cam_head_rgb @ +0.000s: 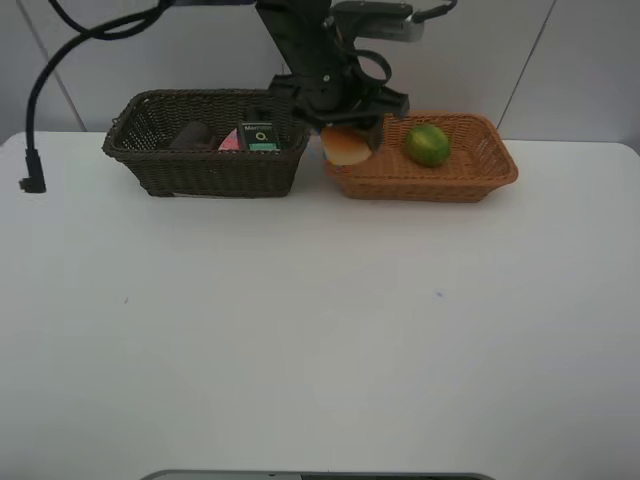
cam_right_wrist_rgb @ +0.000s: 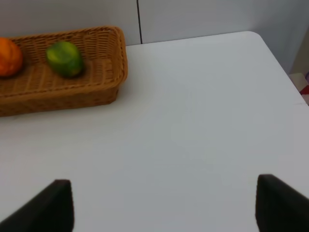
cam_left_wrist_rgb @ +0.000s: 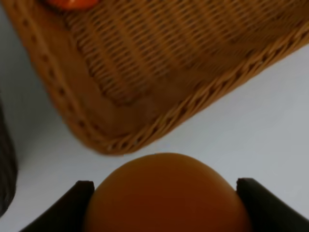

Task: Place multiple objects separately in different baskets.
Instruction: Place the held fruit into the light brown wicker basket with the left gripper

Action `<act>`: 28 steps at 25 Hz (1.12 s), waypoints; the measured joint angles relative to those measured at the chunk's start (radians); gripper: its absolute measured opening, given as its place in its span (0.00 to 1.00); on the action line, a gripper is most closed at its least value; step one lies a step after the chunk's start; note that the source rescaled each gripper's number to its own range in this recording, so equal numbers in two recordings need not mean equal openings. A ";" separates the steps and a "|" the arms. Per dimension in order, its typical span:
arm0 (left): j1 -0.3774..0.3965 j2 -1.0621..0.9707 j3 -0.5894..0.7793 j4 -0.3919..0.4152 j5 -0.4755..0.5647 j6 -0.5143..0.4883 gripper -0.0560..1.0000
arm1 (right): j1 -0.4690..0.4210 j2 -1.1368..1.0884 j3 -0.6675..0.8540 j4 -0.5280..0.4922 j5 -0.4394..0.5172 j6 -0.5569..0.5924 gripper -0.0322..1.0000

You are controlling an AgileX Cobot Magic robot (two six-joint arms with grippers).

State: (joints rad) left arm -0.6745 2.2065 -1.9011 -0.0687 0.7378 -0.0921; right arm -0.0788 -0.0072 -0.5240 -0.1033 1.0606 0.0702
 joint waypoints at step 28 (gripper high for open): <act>-0.038 0.253 -0.099 0.203 -0.454 0.004 0.05 | 0.000 0.000 0.000 0.000 0.000 0.000 0.77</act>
State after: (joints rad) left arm -0.7125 2.4591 -2.0005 0.1343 0.2838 -0.0881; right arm -0.0788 -0.0072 -0.5240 -0.1033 1.0606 0.0702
